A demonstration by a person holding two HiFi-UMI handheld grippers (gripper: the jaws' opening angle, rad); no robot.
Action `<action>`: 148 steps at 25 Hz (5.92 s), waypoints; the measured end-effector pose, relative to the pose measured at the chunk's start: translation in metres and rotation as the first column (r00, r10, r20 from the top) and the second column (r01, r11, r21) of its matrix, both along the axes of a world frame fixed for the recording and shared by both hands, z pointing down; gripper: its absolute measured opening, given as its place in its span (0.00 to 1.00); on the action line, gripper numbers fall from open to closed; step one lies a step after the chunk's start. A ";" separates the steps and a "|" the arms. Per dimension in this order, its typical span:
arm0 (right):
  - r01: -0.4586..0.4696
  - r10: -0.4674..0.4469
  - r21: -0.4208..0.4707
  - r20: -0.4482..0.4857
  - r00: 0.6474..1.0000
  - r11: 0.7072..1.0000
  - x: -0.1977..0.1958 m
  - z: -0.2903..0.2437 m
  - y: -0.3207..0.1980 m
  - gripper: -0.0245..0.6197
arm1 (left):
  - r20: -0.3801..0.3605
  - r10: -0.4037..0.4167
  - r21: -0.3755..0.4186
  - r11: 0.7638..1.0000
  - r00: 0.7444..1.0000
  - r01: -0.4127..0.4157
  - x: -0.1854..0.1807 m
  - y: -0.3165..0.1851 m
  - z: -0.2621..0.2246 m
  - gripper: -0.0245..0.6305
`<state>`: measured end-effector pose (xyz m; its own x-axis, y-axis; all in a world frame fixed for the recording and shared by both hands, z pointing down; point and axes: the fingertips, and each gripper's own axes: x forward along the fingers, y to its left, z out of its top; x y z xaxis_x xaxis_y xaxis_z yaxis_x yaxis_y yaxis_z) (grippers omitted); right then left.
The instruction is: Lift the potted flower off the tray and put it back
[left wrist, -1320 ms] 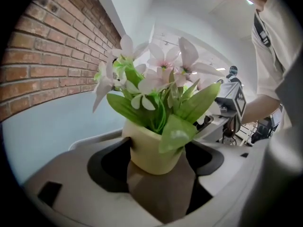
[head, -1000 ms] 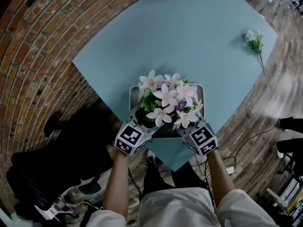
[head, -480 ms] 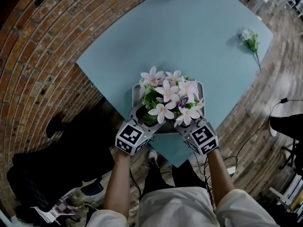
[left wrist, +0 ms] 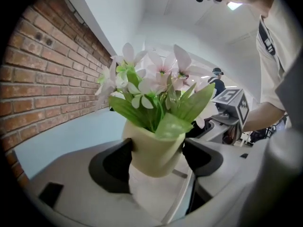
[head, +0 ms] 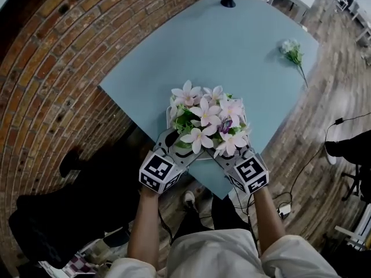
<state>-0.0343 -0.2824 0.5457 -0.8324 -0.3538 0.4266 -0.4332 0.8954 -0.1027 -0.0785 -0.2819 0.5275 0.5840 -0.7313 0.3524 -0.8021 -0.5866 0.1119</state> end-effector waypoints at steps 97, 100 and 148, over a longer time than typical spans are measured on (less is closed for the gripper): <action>0.101 -0.100 0.026 -0.032 0.994 0.995 -0.002 -0.010 -0.005 0.45 | -0.029 -0.135 0.004 0.991 0.990 0.135 0.001 -0.002 -0.010 0.60; 0.128 -0.128 0.002 -0.052 0.990 0.992 -0.010 0.009 -0.017 0.45 | -0.041 -0.166 -0.025 0.986 0.985 0.165 -0.008 -0.013 0.010 0.60; 0.138 -0.155 -0.114 -0.153 0.976 0.984 -0.018 0.101 -0.050 0.49 | 0.008 -0.287 -0.206 0.937 0.958 0.282 -0.021 -0.032 0.100 0.62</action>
<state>-0.0521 -0.3321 0.6463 -0.7894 -0.1809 0.5866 -0.3166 0.9387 -0.1365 -0.0997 -0.3142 0.6274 0.3713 -0.7824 0.5000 -0.9281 -0.2972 0.2241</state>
